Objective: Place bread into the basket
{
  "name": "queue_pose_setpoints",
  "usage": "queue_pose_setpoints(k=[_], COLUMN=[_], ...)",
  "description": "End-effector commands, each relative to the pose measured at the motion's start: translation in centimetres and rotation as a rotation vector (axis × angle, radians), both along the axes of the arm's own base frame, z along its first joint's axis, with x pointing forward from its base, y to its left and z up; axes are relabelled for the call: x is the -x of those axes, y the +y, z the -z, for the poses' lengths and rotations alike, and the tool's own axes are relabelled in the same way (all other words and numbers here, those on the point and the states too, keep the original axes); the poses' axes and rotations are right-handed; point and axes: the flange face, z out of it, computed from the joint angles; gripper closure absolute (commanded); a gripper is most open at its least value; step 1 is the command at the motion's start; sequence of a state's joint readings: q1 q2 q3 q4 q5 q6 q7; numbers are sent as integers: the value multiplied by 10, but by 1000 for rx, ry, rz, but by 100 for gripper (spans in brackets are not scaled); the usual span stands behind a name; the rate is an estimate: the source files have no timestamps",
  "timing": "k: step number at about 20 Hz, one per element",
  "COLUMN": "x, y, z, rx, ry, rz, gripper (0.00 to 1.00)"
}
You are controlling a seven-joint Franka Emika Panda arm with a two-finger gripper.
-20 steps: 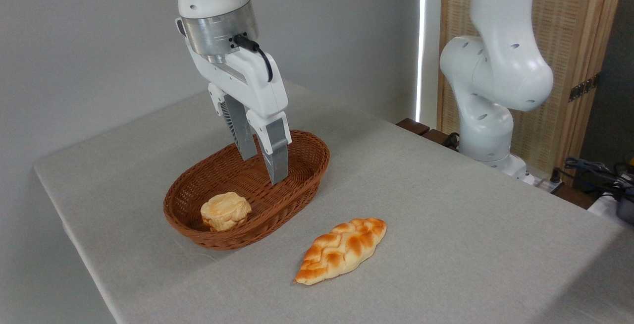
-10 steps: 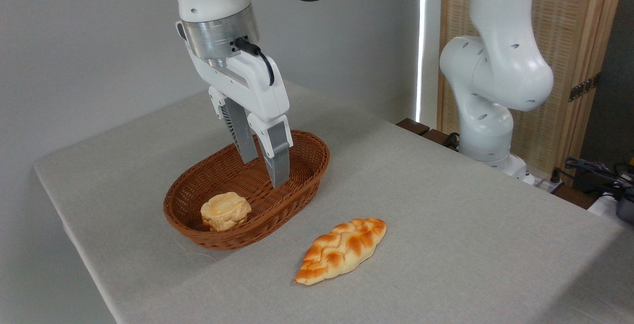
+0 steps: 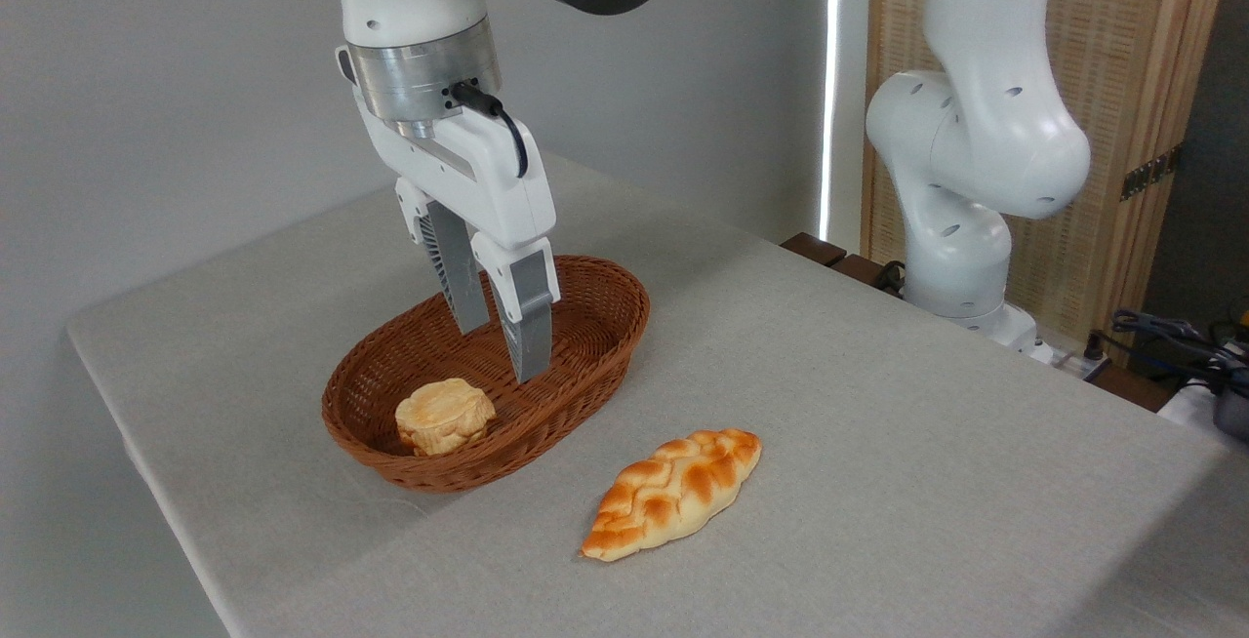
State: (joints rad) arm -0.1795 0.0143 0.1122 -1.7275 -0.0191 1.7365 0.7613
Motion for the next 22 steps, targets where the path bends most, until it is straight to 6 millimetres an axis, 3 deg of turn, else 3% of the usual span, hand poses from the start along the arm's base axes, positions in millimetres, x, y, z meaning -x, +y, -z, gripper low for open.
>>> queue_pose_setpoints(k=[1, 22], x=[-4, -4], y=[2, 11], z=[-3, -1], rx=[13, 15], ry=[-12, -4], rz=[-21, -37], gripper=[0, 0])
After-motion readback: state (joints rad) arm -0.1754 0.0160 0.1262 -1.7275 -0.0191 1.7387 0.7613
